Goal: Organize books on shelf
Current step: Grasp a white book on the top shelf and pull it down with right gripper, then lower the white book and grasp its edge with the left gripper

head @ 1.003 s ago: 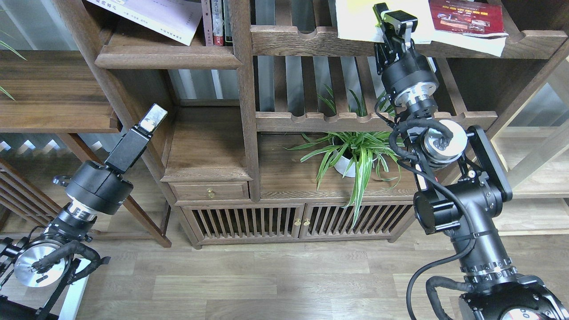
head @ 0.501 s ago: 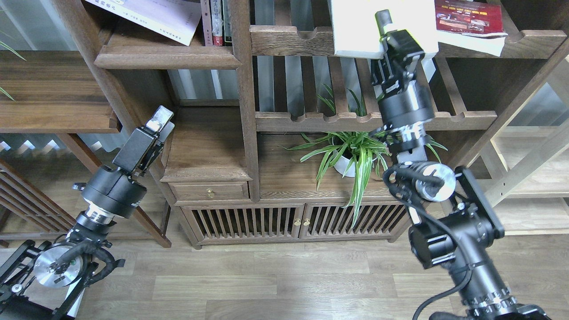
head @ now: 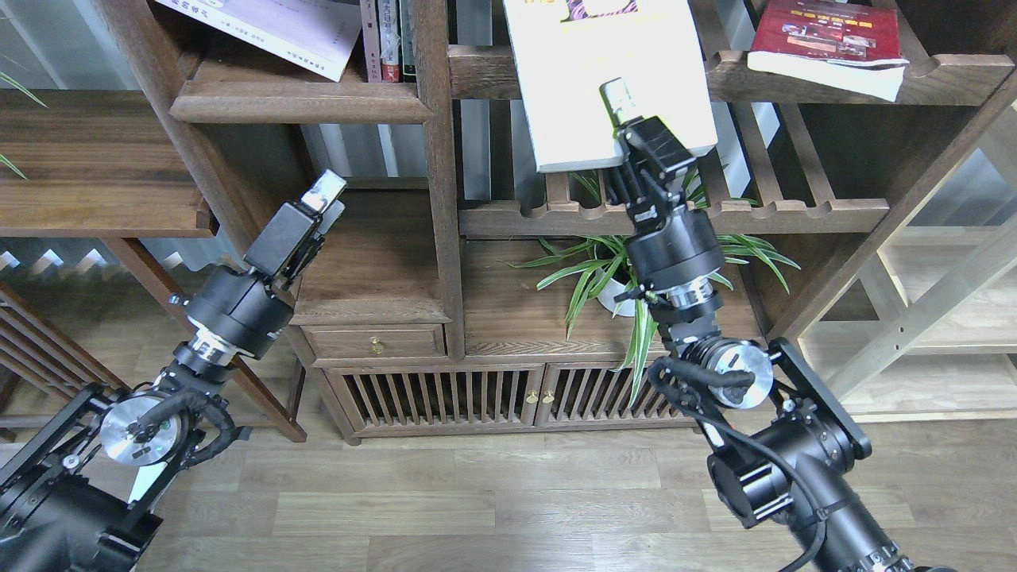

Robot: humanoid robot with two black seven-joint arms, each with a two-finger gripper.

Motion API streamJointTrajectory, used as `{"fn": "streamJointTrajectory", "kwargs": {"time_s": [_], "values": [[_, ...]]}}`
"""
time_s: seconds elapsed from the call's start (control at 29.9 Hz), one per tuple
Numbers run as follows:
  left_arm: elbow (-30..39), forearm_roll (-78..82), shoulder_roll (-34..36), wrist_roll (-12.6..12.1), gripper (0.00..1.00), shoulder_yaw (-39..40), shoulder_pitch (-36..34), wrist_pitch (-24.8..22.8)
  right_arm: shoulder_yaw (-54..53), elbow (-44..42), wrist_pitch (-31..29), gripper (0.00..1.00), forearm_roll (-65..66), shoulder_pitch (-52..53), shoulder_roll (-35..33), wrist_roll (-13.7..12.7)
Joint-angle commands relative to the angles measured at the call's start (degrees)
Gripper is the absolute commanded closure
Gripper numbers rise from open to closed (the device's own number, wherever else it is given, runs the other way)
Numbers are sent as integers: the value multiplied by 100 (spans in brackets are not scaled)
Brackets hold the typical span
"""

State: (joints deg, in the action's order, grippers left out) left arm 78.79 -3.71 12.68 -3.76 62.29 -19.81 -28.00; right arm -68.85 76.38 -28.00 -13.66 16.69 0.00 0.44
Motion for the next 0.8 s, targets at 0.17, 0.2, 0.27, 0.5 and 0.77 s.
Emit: {"fn": "streamJointTrajectory", "kwargs": {"time_s": [0.17, 0.2, 0.27, 0.5, 0.77], "values": [[-74, -139, -20, -2, 1, -331, -242, 0, 144, 8, 0, 98, 4, -262, 0, -26], [-74, -139, -20, -2, 1, -331, -242, 0, 205, 8, 0, 98, 4, -341, 0, -44], [-91, -139, -20, -2, 1, -331, -251, 0, 293, 8, 0, 98, 4, -552, 0, -44], [-232, -236, -20, -2, 1, -340, -251, 0, 293, 8, 0, 99, 4, -791, 0, -44], [-925, -262, -494, -2, 1, -437, -444, 0, 556, 17, 0, 99, 4, -791, 0, -52]]}}
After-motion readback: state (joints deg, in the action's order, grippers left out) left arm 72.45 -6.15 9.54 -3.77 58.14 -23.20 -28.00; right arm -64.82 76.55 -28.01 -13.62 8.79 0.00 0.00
